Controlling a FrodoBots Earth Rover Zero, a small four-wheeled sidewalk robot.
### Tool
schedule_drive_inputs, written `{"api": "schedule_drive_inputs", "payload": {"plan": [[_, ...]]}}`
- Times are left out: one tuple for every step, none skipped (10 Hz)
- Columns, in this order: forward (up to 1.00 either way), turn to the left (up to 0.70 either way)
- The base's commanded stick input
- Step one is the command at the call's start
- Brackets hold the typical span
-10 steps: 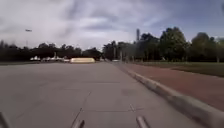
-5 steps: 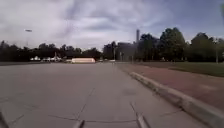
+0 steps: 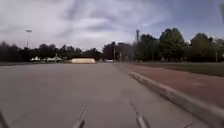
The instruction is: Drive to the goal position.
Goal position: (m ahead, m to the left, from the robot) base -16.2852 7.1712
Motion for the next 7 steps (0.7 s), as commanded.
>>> {"api": "schedule_drive_inputs", "payload": {"plan": [[-1.0, 0.0], [-1.0, 0.0], [-1.0, 0.0], [-1.0, 0.0], [-1.0, 0.0], [-1.0, 0.0], [-1.0, 0.0]]}}
